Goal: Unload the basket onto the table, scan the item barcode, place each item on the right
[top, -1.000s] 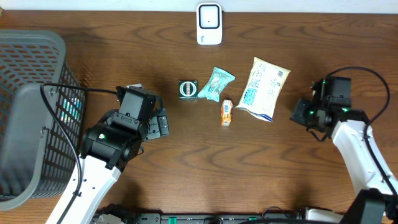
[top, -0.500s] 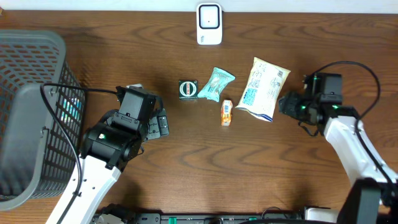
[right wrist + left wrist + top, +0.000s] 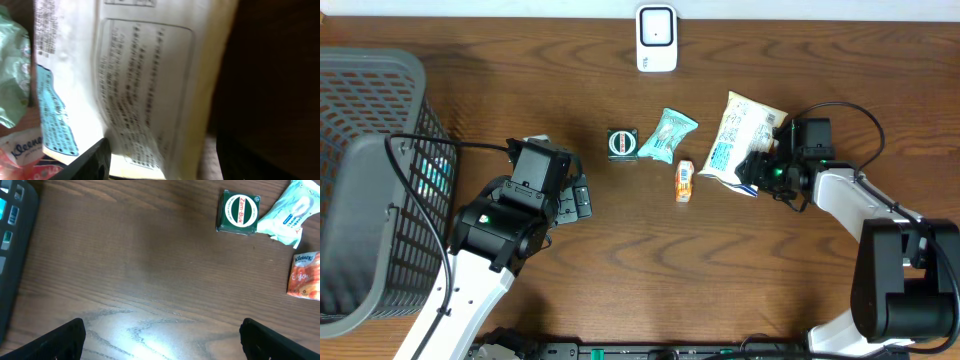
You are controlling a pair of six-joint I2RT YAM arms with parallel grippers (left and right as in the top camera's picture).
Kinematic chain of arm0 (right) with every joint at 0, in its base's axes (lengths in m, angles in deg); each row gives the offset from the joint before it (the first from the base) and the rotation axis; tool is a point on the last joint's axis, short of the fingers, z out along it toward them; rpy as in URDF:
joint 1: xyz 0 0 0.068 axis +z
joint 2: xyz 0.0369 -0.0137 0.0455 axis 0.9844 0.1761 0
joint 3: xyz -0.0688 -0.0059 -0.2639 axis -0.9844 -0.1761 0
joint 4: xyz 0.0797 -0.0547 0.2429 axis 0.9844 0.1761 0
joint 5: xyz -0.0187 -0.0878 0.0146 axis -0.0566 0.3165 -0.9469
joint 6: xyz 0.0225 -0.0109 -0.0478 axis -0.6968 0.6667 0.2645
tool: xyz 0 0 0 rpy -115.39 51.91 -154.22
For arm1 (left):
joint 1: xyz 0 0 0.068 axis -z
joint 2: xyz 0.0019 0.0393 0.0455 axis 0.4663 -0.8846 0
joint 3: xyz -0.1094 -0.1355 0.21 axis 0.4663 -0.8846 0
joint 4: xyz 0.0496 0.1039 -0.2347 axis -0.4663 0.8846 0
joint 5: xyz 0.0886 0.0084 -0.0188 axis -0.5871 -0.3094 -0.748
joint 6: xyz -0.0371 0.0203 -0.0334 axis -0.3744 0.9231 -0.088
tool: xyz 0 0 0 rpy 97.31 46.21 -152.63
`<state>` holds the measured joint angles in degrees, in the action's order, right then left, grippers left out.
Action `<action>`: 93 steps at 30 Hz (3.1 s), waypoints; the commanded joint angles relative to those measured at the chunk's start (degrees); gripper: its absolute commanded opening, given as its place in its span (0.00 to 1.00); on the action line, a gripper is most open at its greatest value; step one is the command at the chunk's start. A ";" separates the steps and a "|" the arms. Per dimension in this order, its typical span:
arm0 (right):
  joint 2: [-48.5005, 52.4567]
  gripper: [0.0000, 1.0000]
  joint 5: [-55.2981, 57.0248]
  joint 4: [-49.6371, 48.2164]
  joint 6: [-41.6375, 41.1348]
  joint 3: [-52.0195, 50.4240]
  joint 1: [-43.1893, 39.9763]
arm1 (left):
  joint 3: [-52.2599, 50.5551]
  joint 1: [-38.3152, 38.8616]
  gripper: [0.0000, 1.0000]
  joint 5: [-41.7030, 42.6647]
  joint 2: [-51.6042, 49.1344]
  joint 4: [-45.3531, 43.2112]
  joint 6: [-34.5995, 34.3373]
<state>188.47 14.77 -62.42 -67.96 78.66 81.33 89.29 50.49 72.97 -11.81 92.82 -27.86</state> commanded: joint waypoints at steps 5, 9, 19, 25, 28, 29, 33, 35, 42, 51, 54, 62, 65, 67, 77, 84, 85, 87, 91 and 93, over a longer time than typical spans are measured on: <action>1.77 0.39 -1.49 -3.23 -0.57 -0.11 0.59 | 0.24 -0.20 0.98 -0.94 -0.22 0.15 0.11; 1.79 0.08 -1.46 -3.34 -0.50 -0.11 0.72 | 0.24 -0.20 0.98 -0.94 -0.22 0.15 0.11; 1.16 0.01 1.99 5.01 0.61 0.11 -4.13 | 0.24 -0.20 0.98 -0.92 -0.22 0.15 0.11; -1.92 0.01 2.01 13.84 10.03 2.38 -9.40 | 0.24 -0.17 0.98 -0.94 -0.22 0.15 0.11; -3.91 0.01 2.69 17.46 14.67 4.02 -10.12 | 0.24 -0.17 0.98 -0.94 -0.22 0.15 0.11; -4.42 0.01 3.82 18.43 15.39 4.55 -10.03 | 0.24 -0.20 0.98 -0.94 -0.22 0.15 0.11; -6.23 0.01 12.90 21.49 15.06 6.51 -9.68 | 0.24 -0.20 0.98 -0.92 -0.22 0.15 0.11; -6.80 0.01 16.48 22.62 12.63 7.02 -9.75 | 0.24 -0.20 0.98 -0.92 -0.22 0.15 0.11; -7.04 0.13 11.93 23.96 9.31 8.33 -9.73 | 0.24 -0.20 0.98 -0.92 -0.22 0.15 0.11; -7.19 0.01 1.16 29.79 8.87 15.76 -9.60 | 0.24 -0.20 0.98 -0.92 -0.22 0.15 0.11; -7.17 0.01 -4.79 28.61 8.48 16.11 -8.74 | 0.24 -0.20 0.98 -0.94 -0.22 0.15 0.11; -6.54 0.02 2.27 24.06 8.50 15.80 -0.15 | 0.24 -0.20 0.98 -0.94 -0.22 0.15 0.11; -5.90 0.05 8.13 22.75 8.48 15.28 3.67 | 0.24 -0.20 0.97 -0.94 -0.22 0.15 0.11; -5.07 0.06 10.67 21.86 8.46 14.84 5.90 | 0.24 -0.20 0.98 -0.92 -0.22 0.15 0.11; 3.69 0.03 18.03 20.90 8.33 14.67 10.58 | 0.24 -0.20 0.97 -0.92 -0.22 0.15 0.11; 5.44 0.01 20.35 22.97 3.87 14.84 10.29 | 0.24 -0.20 0.98 -0.92 -0.22 0.15 0.11; 5.18 0.01 20.35 23.12 3.87 14.99 10.29 | 0.24 -0.20 0.98 -0.92 -0.22 0.15 0.11; 4.07 0.01 20.33 23.37 3.72 15.26 10.29 | 0.24 -0.20 0.97 -0.92 -0.22 0.15 0.11; -0.92 0.05 20.17 23.52 3.76 15.34 9.86 | 0.24 -0.20 0.98 -0.92 -0.22 0.15 0.11; -3.23 0.15 20.50 23.52 3.80 15.34 9.35 | 0.24 -0.17 0.98 -0.92 -0.22 0.15 0.11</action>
<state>190.73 34.02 -38.88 -63.37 93.50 91.45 89.29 50.49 72.99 -11.81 92.85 -27.86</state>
